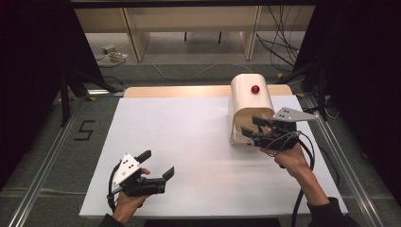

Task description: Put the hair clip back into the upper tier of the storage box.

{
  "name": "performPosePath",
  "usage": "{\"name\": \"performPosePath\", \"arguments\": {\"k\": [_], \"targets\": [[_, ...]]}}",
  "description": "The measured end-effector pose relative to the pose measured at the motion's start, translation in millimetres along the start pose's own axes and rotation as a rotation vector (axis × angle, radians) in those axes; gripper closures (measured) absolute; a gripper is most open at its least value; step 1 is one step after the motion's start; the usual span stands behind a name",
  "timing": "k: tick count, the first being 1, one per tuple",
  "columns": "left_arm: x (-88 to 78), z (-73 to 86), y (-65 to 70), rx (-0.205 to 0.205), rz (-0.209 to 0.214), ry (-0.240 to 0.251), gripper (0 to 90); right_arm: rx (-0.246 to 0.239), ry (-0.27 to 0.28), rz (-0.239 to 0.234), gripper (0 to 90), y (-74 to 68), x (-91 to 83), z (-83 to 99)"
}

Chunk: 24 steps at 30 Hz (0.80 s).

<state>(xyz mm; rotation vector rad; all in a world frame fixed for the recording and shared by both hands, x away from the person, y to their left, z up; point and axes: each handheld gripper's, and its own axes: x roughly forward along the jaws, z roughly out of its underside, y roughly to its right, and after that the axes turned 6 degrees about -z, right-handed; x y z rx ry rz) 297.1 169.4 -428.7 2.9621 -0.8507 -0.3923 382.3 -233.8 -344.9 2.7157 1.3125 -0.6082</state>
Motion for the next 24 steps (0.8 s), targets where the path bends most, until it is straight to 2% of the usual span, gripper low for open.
{"name": "performPosePath", "arguments": {"k": [8, 15, 24], "targets": [[0.3, 0.2, 0.1, -0.001, 0.001, -0.003, 0.6, -0.001, 0.016, 0.001, 36.5, -4.1, 1.8, 2.9], [0.5, 0.3, 0.5, -0.001, 0.005, -0.006, 0.6, -0.006, 0.053, 0.013, 35.0, -8.8, 2.5, 6.6], [0.4, 0.4, 0.3, 0.002, 0.008, -0.01, 0.7, -0.001, 0.065, -0.006, 29.0, -12.5, 2.5, 9.0]]}}
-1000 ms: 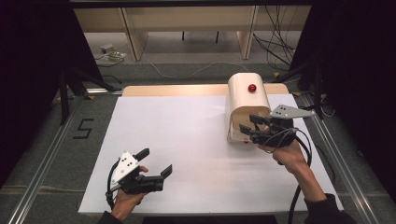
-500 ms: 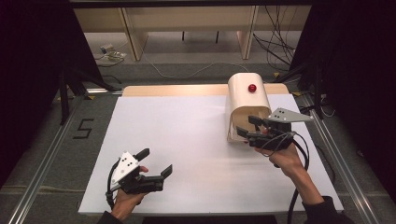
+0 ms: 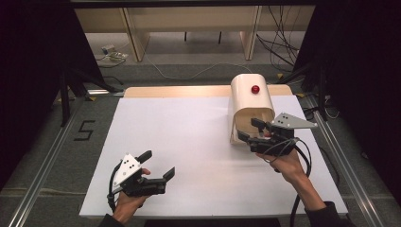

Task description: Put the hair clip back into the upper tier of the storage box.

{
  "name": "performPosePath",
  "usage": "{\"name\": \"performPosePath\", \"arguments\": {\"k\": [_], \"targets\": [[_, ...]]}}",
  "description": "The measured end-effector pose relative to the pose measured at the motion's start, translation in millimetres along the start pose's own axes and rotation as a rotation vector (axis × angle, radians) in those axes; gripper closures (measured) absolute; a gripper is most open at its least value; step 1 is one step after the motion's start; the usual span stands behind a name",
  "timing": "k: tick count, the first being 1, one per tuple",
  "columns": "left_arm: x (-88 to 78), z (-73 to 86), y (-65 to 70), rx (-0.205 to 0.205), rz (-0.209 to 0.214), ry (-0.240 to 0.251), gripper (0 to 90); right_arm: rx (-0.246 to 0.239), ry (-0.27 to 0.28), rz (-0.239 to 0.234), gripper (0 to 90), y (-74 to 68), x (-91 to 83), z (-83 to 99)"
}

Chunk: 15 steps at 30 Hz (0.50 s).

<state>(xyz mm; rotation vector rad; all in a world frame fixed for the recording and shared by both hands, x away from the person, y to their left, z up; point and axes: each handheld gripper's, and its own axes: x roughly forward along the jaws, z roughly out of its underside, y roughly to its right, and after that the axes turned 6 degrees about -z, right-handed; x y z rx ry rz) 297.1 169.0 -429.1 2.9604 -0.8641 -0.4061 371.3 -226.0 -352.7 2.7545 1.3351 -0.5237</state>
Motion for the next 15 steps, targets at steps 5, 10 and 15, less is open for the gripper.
{"name": "performPosePath", "arguments": {"k": [5, 10, 15], "targets": [[0.1, 0.0, 0.2, 0.002, 0.0, 0.001, 0.7, -0.003, -0.002, -0.005, 23.3, -2.4, 0.8, 1.4], [0.3, 0.2, 0.4, 0.0, 0.003, -0.001, 0.7, -0.007, -0.003, -0.007, 20.6, -3.6, 1.5, 3.4], [0.3, 0.2, 0.5, 0.001, 0.005, -0.002, 0.7, -0.003, 0.01, -0.004, 20.4, -5.0, 1.3, 5.7]]}}
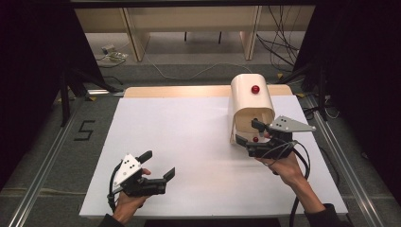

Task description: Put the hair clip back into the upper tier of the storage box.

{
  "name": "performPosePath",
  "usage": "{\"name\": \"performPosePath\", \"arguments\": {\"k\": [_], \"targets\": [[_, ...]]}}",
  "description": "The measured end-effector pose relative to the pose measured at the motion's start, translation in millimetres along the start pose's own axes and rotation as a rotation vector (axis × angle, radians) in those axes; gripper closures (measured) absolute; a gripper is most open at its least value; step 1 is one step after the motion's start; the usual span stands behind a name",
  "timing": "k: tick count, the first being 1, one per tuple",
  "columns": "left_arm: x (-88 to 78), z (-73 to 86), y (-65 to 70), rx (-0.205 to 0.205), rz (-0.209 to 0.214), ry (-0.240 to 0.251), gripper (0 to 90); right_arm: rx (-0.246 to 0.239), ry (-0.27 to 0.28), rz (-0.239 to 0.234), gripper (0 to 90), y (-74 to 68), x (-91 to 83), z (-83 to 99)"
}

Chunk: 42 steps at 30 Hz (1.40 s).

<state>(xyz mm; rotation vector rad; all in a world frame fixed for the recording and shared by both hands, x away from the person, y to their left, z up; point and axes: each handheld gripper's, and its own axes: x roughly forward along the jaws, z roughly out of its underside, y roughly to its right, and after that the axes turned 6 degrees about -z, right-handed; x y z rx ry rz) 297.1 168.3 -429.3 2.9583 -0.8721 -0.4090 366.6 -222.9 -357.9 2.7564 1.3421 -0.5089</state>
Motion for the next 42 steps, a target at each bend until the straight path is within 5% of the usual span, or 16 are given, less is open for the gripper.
{"name": "performPosePath", "arguments": {"k": [42], "targets": [[1.2, 0.8, 1.5, 0.006, 0.035, -0.017, 0.6, -0.027, 0.007, -0.024, 21.6, -12.4, 0.3, 31.7]]}}
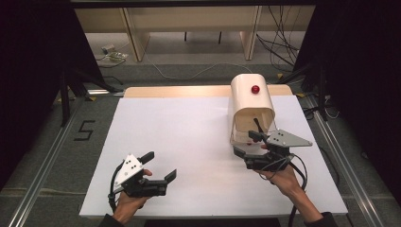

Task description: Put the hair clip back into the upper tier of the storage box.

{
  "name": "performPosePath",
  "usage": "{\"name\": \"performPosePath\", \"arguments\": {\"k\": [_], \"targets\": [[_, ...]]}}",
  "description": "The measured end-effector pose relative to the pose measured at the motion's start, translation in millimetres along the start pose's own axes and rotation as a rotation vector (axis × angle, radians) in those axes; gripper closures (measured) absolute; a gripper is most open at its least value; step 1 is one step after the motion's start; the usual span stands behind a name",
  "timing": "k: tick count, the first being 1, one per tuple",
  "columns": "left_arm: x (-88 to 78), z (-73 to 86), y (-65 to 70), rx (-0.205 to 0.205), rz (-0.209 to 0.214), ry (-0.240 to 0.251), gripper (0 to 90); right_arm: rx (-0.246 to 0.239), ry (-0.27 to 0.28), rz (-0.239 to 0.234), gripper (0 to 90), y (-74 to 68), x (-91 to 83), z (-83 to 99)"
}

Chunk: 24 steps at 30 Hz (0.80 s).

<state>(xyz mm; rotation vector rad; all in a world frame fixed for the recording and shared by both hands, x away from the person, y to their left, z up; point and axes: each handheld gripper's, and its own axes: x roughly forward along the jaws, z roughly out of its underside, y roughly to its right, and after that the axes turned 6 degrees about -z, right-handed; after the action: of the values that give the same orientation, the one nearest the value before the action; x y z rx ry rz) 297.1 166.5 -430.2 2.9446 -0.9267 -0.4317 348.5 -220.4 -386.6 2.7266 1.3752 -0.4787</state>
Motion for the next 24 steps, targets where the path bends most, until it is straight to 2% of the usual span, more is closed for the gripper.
{"name": "performPosePath", "arguments": {"k": [14, 24], "targets": [[0.9, 0.4, 1.3, 0.011, 0.016, -0.01, 0.7, 0.013, 0.001, 0.013, 21.7, 2.8, -8.4, 19.6], [1.6, 0.9, 2.2, 0.011, 0.026, -0.018, 0.6, 0.017, 0.002, 0.042, 21.6, 6.6, -16.1, 29.4]]}}
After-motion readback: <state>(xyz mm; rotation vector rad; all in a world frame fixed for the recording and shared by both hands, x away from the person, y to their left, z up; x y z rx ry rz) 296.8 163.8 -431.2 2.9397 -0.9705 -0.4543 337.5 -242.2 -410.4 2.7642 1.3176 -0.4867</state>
